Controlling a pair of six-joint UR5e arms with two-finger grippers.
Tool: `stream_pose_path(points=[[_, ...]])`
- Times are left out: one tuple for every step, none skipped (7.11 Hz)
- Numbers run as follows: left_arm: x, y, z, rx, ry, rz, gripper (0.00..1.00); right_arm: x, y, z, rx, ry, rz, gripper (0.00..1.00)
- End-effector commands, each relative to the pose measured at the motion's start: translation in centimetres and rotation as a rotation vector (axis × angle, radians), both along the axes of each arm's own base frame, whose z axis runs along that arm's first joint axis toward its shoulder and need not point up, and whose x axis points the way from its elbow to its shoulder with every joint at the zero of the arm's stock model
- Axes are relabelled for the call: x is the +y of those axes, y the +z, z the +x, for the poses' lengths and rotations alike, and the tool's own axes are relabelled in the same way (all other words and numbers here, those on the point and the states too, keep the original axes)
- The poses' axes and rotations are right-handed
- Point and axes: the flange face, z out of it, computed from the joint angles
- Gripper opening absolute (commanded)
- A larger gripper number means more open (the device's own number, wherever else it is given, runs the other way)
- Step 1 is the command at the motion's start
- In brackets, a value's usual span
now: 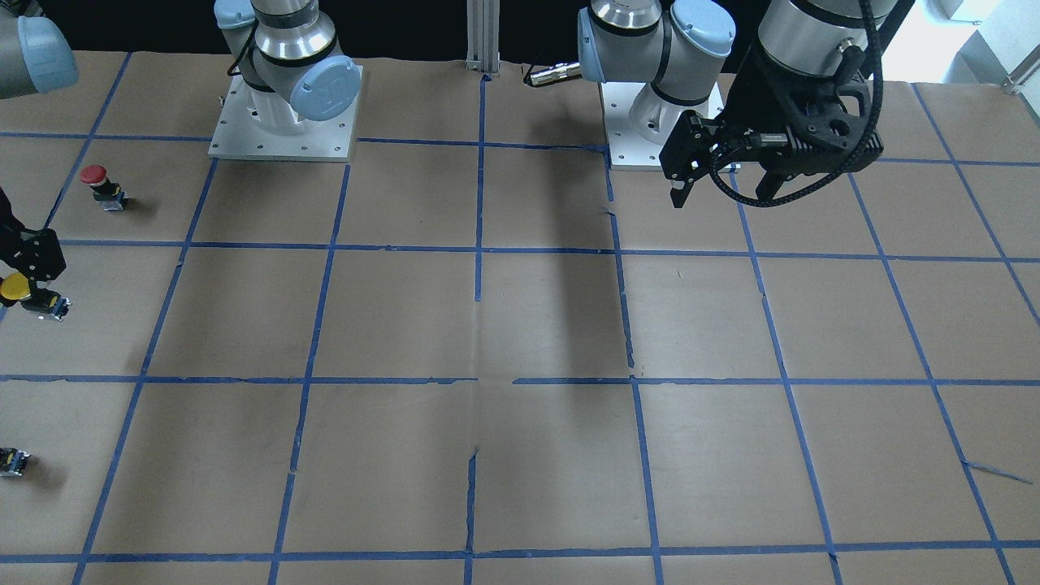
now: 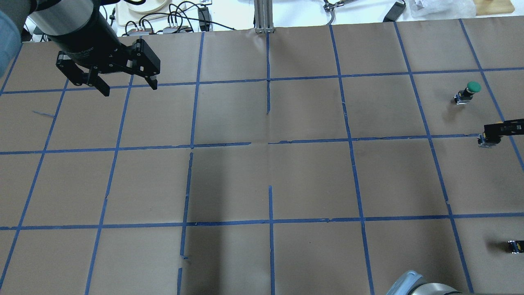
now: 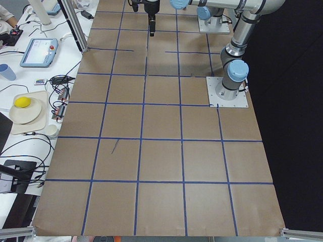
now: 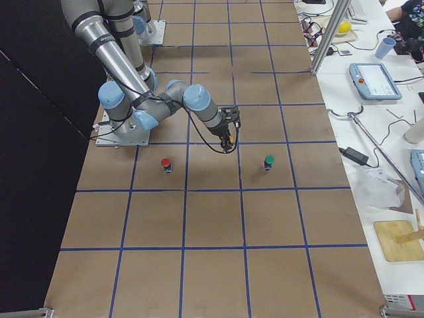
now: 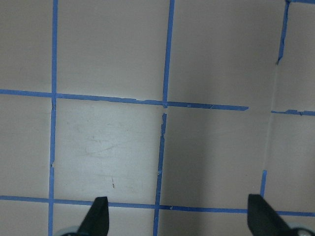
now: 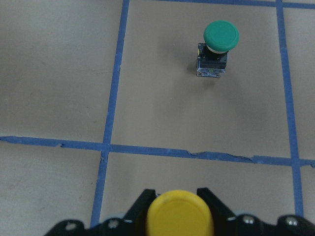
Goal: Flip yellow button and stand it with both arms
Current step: 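Lower the yellow button upright onto the table with the right gripper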
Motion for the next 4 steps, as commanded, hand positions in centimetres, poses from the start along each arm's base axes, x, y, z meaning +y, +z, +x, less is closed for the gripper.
stream_pose_path(points=[[-0.2, -0.1, 0.0, -0.001, 0.005, -0.022, 1.00, -0.5, -1.9, -0.8, -0.005, 0.006, 0.004, 0.11], [-0.1, 0.0, 0.0, 0.000, 0.001, -0.027, 1.00, -0.9, -3.8, -1.5, -0.003, 0.002, 0.019, 0.11], [0.8, 0.5, -0.1, -0.002, -0.005, -0.038, 1.00, -1.2, -4.2, -2.0, 0.015, -0.007, 0.010, 0.12], [1.0, 0.6, -0.1, -0.004, -0.011, -0.039, 1.00, -0.9, -4.6, -2.4, 0.014, -0.014, 0.023, 0.12]])
